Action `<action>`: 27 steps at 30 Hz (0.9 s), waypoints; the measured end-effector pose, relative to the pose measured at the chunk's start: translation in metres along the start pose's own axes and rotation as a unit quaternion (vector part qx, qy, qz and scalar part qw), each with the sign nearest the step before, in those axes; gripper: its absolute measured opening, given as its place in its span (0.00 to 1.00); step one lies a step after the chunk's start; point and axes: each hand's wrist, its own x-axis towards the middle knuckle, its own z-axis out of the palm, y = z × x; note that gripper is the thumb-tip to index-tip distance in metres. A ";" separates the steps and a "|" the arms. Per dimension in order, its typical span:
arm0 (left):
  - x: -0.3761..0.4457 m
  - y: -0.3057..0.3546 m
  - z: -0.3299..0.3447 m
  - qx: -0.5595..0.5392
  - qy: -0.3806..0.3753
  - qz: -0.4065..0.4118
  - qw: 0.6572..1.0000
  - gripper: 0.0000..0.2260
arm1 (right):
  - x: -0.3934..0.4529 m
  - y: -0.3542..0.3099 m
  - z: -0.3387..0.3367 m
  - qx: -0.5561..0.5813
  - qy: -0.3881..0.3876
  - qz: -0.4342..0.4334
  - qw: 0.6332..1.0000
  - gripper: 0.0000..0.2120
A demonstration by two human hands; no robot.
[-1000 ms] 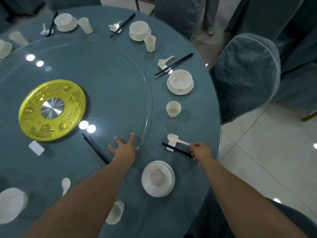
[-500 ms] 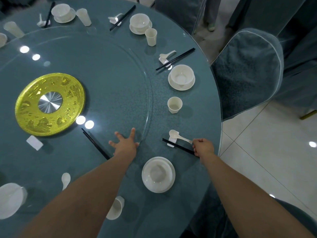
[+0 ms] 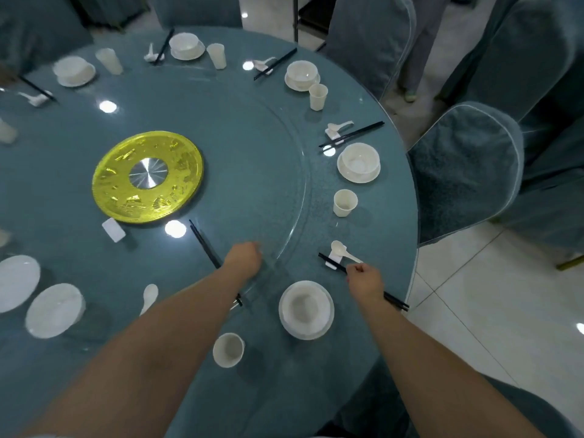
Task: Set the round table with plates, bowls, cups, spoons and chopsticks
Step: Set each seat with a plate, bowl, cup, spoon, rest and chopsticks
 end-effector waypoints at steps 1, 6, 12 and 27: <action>-0.013 -0.007 0.000 -0.026 0.016 -0.003 1.000 0.15 | -0.011 -0.003 0.006 -0.007 -0.011 -0.013 1.000 0.09; -0.078 -0.040 0.030 -0.171 0.085 -0.021 0.981 0.14 | -0.063 -0.016 0.041 -0.010 -0.077 -0.044 0.996 0.07; -0.129 -0.084 0.075 -0.207 0.108 -0.053 0.971 0.13 | -0.124 -0.013 0.097 -0.115 -0.182 -0.073 0.974 0.11; -0.145 -0.094 0.123 -0.308 0.008 -0.081 0.948 0.15 | -0.177 0.036 0.144 -0.092 -0.263 0.031 0.960 0.08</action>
